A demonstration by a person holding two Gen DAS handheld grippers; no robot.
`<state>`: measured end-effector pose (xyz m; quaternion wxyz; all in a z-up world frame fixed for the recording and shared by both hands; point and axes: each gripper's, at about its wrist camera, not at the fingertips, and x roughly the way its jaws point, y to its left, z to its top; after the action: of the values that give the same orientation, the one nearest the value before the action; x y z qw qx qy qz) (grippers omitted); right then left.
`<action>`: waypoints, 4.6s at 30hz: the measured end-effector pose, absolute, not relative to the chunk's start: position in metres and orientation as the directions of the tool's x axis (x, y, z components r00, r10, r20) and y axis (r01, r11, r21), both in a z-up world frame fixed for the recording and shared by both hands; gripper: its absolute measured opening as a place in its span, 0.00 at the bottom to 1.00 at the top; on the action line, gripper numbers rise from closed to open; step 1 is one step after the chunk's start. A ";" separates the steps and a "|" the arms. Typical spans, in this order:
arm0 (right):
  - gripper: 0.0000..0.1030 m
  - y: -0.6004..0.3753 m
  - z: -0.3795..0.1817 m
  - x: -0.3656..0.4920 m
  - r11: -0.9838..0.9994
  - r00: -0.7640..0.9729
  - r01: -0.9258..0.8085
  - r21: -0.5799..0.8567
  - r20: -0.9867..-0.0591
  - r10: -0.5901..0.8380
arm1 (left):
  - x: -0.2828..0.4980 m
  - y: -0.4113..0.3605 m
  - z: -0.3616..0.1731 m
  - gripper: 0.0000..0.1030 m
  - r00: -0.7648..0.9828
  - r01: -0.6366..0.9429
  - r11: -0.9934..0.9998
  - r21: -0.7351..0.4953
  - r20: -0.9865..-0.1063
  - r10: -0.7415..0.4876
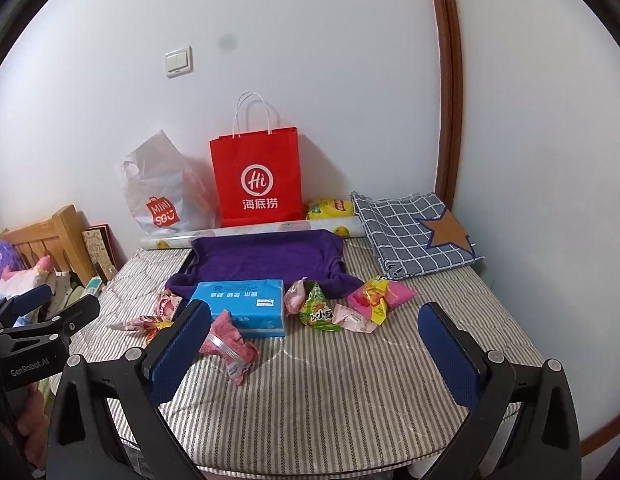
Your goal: Organize snacks
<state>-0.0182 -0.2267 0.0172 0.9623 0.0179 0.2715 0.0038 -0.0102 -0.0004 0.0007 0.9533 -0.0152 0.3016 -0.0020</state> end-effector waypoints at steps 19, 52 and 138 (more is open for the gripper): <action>0.99 -0.228 0.017 -0.024 0.999 0.859 0.000 0.047 -0.511 0.024 | -0.012 -0.001 -0.002 1.00 0.821 -0.002 0.999 -0.035 -0.571 -0.018; 0.99 -0.220 0.020 -0.028 0.999 0.864 -0.015 0.042 -0.502 0.034 | -0.015 -0.001 0.002 1.00 0.827 -0.008 0.999 -0.031 -0.562 -0.011; 0.56 -0.261 -0.114 0.160 0.991 0.711 0.061 0.122 -0.702 0.043 | 0.118 0.131 -0.135 0.98 0.647 -0.146 0.983 -0.111 -0.763 0.009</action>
<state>0.1597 -0.2612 -0.1137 0.9224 0.0682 0.3800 -0.0050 0.1184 0.1305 -0.1353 0.9037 -0.0815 0.4181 0.0429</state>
